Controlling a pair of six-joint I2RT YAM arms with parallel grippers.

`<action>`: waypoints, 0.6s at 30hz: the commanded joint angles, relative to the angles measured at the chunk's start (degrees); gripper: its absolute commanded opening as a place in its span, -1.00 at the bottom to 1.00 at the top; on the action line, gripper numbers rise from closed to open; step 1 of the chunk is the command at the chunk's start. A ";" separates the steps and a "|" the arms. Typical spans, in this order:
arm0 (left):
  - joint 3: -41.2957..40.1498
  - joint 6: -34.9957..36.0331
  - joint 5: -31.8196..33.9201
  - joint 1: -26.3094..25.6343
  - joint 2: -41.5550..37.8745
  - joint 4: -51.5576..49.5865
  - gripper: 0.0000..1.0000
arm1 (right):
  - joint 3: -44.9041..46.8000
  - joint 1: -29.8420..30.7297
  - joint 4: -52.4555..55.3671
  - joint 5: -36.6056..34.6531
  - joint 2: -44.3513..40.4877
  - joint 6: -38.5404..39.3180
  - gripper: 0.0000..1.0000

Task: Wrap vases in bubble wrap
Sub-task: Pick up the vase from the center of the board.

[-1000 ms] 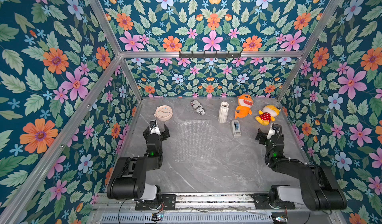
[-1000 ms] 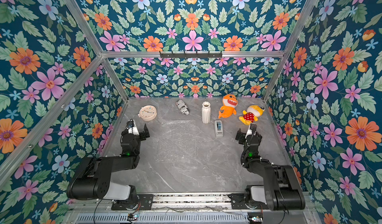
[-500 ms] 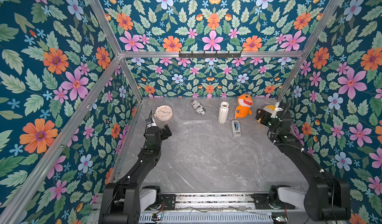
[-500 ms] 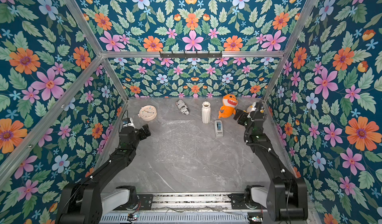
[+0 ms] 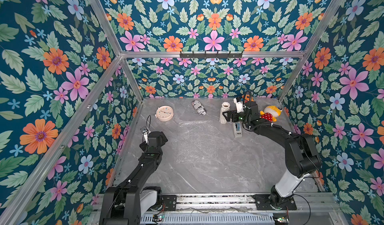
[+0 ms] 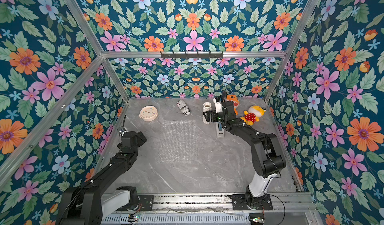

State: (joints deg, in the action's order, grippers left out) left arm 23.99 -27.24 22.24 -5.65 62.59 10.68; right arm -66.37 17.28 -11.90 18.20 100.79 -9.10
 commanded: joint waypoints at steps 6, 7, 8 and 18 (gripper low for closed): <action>-2.02 -1.06 -2.10 -0.02 -1.85 3.14 1.00 | -5.44 0.97 -2.54 -2.20 8.83 3.40 0.99; -1.85 -1.10 -1.05 0.02 -1.78 2.59 1.00 | -5.51 0.96 -3.91 -2.82 9.70 3.24 0.99; -1.63 -1.13 -0.33 0.03 -1.71 2.13 1.00 | -5.60 1.05 -4.76 -3.30 10.35 3.22 0.99; -0.95 -0.71 0.55 0.03 -0.86 1.50 1.00 | -5.72 1.71 -12.40 -5.76 14.05 3.42 0.92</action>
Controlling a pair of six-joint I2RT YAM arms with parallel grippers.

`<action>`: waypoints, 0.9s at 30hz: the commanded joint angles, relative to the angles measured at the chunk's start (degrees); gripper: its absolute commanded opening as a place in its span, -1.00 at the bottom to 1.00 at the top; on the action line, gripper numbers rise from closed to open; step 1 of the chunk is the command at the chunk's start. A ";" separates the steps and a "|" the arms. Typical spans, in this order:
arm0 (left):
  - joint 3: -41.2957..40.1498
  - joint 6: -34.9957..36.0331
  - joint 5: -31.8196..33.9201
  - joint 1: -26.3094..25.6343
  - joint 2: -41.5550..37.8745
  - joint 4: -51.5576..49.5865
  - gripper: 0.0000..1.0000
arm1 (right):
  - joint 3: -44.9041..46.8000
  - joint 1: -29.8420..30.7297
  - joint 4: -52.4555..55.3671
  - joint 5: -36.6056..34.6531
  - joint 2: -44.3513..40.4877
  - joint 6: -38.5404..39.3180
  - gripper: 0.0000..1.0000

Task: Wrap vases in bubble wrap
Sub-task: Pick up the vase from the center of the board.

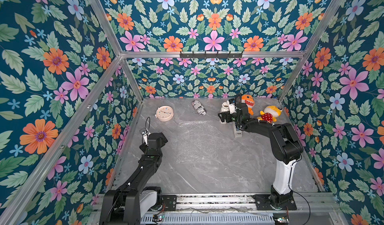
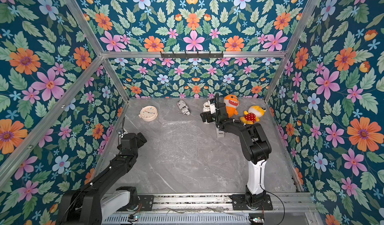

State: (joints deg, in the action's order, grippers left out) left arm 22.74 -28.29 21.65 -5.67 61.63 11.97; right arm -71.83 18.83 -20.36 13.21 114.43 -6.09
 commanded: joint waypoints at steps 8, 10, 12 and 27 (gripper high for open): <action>-0.66 0.46 2.42 0.05 -2.23 0.55 1.00 | 1.01 0.58 -8.27 -3.30 0.71 -0.24 0.66; -0.84 -0.48 5.55 0.00 -2.67 -0.40 1.00 | 1.87 0.93 -10.23 -4.18 0.71 -0.17 0.65; -0.74 -3.70 10.48 0.13 -3.13 -3.09 1.00 | 3.03 1.35 -13.02 -4.98 0.86 0.58 0.59; -1.16 -4.31 -3.51 0.13 -1.83 3.98 0.99 | 3.80 2.55 -13.82 -6.91 -2.12 4.04 -0.18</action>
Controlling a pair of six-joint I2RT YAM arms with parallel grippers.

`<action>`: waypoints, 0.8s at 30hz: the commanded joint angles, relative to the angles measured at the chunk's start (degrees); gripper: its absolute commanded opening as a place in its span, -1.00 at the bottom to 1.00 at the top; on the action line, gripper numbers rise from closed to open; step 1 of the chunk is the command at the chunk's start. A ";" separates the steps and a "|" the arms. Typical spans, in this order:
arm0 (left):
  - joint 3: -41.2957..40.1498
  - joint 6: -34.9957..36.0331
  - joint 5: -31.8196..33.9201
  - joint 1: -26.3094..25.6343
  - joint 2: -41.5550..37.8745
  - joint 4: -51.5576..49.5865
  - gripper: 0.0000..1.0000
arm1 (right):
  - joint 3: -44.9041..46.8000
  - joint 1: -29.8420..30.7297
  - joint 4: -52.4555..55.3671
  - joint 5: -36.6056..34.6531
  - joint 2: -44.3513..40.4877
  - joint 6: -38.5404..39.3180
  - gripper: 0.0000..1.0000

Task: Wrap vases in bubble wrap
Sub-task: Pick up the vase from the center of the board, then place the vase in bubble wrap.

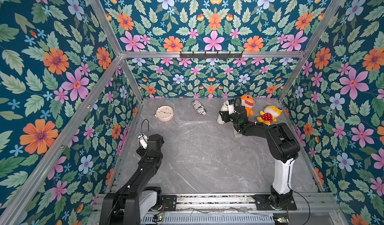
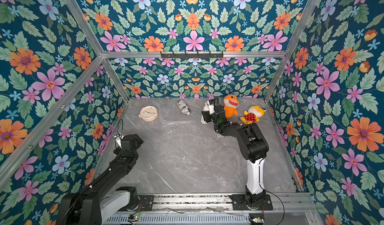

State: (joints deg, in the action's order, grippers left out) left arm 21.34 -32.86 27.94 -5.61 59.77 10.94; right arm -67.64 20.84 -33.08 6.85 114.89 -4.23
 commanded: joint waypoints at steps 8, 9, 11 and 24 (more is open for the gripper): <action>15.25 -4.80 -28.65 -9.38 21.10 13.19 0.75 | -1.76 4.76 19.69 -3.50 -16.29 10.16 -0.31; 17.94 -4.42 -29.29 -11.02 24.20 12.44 0.75 | -2.08 5.81 23.52 -4.74 -17.71 12.36 -0.31; 21.36 -4.76 -32.71 -11.54 28.93 11.09 0.70 | -3.65 8.14 32.23 -8.28 -19.41 16.60 -0.33; 12.87 -8.75 -43.99 9.83 16.89 1.71 0.69 | -20.16 29.71 56.71 -25.67 -4.69 38.75 -0.43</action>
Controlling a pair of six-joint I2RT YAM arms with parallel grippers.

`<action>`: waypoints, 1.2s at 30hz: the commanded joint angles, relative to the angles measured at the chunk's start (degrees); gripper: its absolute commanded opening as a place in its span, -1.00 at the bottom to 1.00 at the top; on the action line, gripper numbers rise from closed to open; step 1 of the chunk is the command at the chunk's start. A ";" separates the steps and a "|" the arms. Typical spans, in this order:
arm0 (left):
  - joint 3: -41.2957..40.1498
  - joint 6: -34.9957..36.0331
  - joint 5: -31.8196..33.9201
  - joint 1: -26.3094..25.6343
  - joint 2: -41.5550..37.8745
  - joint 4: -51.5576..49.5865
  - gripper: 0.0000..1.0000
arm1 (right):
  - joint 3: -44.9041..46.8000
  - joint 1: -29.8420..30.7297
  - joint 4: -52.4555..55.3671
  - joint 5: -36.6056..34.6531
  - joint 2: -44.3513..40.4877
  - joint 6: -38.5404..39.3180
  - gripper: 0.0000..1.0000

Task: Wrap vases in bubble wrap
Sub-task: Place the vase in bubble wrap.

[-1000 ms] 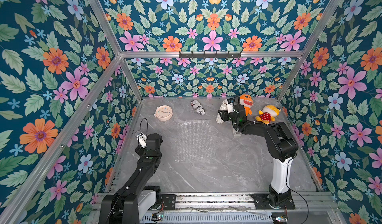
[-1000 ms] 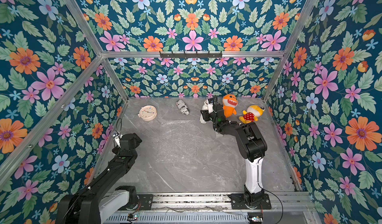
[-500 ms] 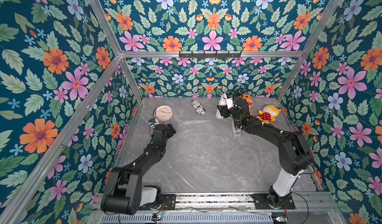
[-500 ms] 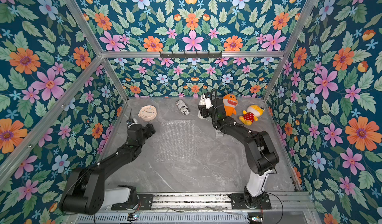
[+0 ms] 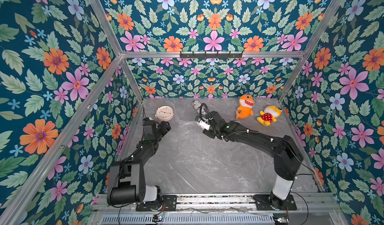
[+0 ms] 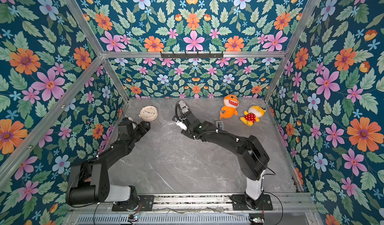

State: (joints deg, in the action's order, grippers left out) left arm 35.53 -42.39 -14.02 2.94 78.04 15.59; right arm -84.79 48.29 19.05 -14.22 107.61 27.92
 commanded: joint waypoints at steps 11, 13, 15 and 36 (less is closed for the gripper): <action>-2.84 -0.92 -12.15 5.20 2.85 0.70 0.68 | -13.03 8.78 15.51 -2.54 16.28 7.89 -0.47; -2.67 -0.85 -12.90 5.33 2.61 0.23 0.69 | -15.14 9.19 16.74 -2.22 19.34 6.88 -0.46; -3.14 -0.67 -12.06 5.50 1.89 -0.65 0.71 | -16.34 9.29 16.88 -1.10 21.15 5.95 -0.38; -3.71 3.83 -9.31 6.05 -0.48 -5.73 0.71 | -12.33 5.66 15.23 12.76 13.33 -1.81 0.70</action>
State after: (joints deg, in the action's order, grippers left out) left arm 31.83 -40.84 -24.53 8.93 77.89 11.68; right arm -98.35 54.48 33.69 -6.85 121.54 28.47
